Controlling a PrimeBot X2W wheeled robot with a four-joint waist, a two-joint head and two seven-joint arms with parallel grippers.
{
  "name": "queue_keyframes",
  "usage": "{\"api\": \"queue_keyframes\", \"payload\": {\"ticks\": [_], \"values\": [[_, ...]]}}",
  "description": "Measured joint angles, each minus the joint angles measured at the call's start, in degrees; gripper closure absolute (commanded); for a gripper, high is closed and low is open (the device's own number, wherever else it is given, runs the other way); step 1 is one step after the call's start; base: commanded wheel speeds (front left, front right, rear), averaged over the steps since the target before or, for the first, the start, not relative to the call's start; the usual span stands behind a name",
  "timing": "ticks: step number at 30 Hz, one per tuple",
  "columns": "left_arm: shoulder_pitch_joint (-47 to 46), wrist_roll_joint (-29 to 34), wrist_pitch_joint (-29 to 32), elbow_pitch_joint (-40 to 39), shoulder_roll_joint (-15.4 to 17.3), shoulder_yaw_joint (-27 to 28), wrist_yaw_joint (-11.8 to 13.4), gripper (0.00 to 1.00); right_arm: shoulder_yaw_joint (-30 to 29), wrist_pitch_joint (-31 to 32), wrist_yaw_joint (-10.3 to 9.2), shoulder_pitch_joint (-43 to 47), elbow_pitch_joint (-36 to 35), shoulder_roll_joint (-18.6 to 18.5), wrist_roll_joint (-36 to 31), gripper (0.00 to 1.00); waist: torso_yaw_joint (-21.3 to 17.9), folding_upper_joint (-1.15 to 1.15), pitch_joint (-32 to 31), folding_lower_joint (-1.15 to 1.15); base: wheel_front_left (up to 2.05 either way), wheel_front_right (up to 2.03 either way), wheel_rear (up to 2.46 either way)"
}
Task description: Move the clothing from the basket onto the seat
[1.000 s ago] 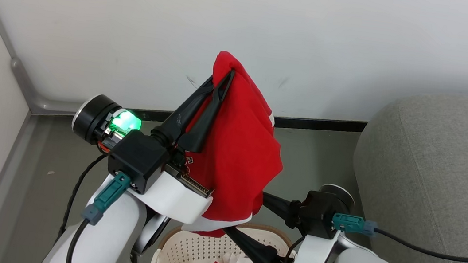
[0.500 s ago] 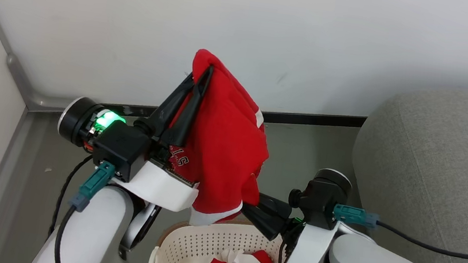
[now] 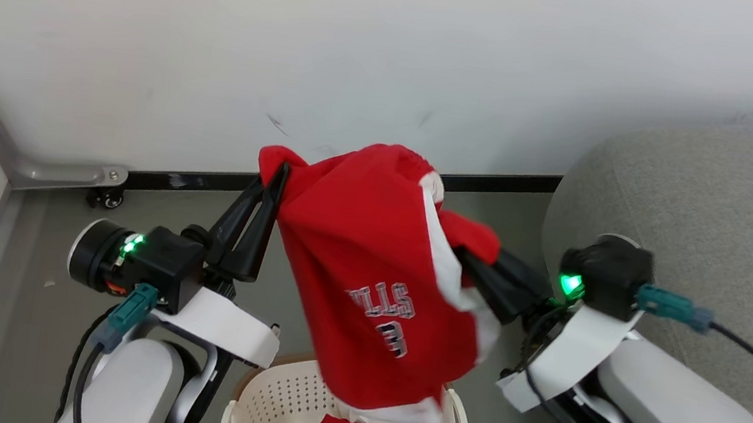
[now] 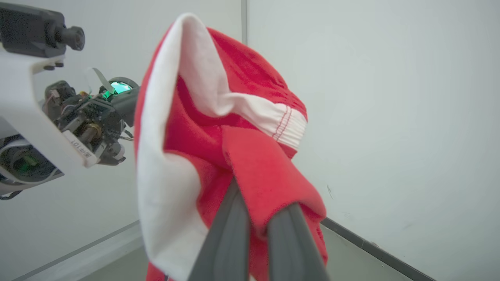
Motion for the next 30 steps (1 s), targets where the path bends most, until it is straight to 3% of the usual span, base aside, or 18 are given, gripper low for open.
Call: {"api": "queue_keyframes", "payload": {"ticks": [6, 7, 8, 9, 10, 30], "values": [[1.29, -1.1, 0.0, 0.82, -0.03, 0.03, -0.08, 1.0, -7.53, 0.0, 0.0, 2.15, -2.12, -1.1, -0.03, 1.0, -1.36, 0.0, 0.11, 0.0, 0.0, 0.0, 0.0], [1.38, -1.56, 0.0, 0.84, -0.13, 0.07, -0.1, 0.86, -8.49, 0.0, 0.0, 2.35, -2.45, -1.2, -0.07, 1.0, -1.56, 0.0, 0.14, 0.0, 0.0, 0.0, 0.0], [1.47, -1.99, 0.0, 0.82, -0.27, 0.11, -0.15, 0.55, -9.36, 0.0, 0.0, 2.46, -2.71, -1.31, -0.21, 1.0, -1.74, 0.0, 0.17, 0.0, 0.0, 0.0, 0.0], [1.58, -2.15, 0.0, 0.84, -0.4, 0.09, -0.35, 0.08, -10.24, 0.0, 0.0, 2.6, -2.92, -1.43, -0.48, 1.0, -1.92, 0.0, 0.2, 0.0, 0.0, 0.0, 0.0], [1.65, -2.4, -0.01, 0.84, -0.44, 0.03, -0.81, 0.0, -11.06, 0.0, 0.01, 2.83, -3.05, -1.52, -0.55, 1.0, -2.08, 0.0, 0.24, 0.0, 0.0, 0.0, 0.0], [4.19, -5.41, -0.08, 0.31, -0.71, -3.36, -6.17, 0.0, -24.71, 0.0, 0.01, 8.66, -3.36, -5.0, -4.26, 1.0, -4.68, 0.0, 0.45, 0.0, 0.0, 0.0, 0.0]]}}
